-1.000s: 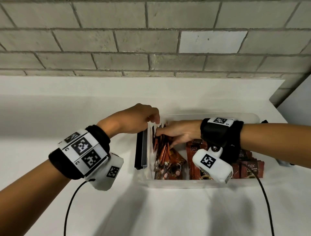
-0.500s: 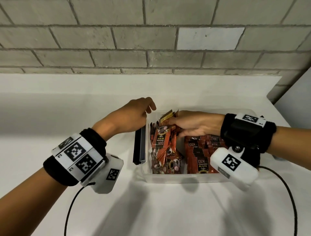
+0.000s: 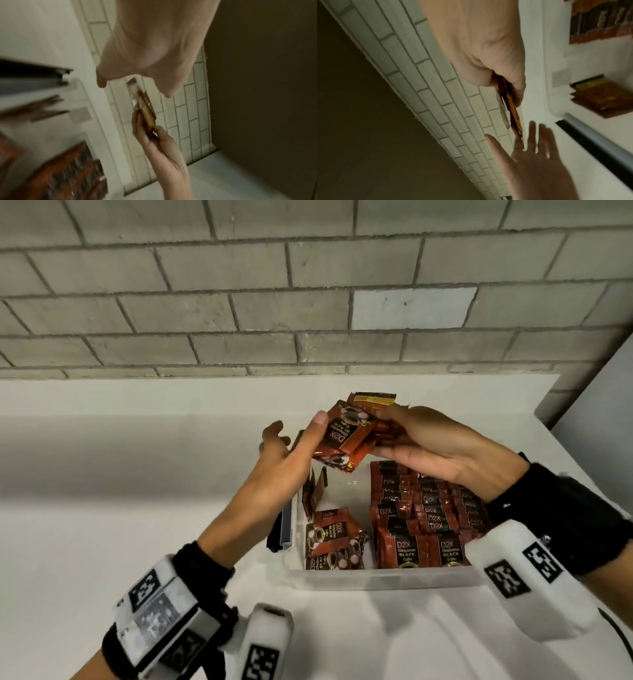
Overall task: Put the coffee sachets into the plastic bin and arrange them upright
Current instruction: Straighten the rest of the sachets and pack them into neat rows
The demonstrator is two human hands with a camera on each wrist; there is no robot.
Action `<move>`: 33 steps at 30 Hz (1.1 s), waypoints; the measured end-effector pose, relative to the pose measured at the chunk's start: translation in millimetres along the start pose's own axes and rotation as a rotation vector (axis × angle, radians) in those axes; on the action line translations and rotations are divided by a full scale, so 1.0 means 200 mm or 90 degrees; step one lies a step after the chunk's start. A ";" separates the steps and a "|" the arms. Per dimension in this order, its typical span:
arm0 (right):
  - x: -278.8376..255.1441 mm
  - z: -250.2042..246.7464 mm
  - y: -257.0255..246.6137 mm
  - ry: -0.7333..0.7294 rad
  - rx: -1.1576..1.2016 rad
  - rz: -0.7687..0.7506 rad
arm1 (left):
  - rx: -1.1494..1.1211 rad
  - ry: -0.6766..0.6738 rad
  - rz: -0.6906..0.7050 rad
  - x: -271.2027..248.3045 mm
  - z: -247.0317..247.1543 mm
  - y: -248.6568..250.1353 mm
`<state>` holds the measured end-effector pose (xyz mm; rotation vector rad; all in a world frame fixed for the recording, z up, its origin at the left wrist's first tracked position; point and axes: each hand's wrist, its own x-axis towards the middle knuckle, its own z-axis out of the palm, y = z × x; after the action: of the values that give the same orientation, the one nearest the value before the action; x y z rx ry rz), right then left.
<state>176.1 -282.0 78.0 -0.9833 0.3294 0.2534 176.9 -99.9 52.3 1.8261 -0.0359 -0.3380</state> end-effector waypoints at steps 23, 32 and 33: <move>-0.12 0.04 0.16 -0.042 -0.274 -0.317 | -0.480 0.046 0.081 -0.05 0.27 0.11; -0.15 -0.04 0.17 0.021 -0.362 -0.440 | -0.442 -0.057 0.157 -0.11 0.34 0.02; -0.15 -0.05 0.18 0.034 -0.381 -0.440 | -0.444 -0.069 0.162 -0.12 0.35 0.02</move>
<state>133.5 -272.6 57.2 -1.6306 -0.0640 -0.3272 137.8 -161.3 44.9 1.0961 -0.2000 -0.2280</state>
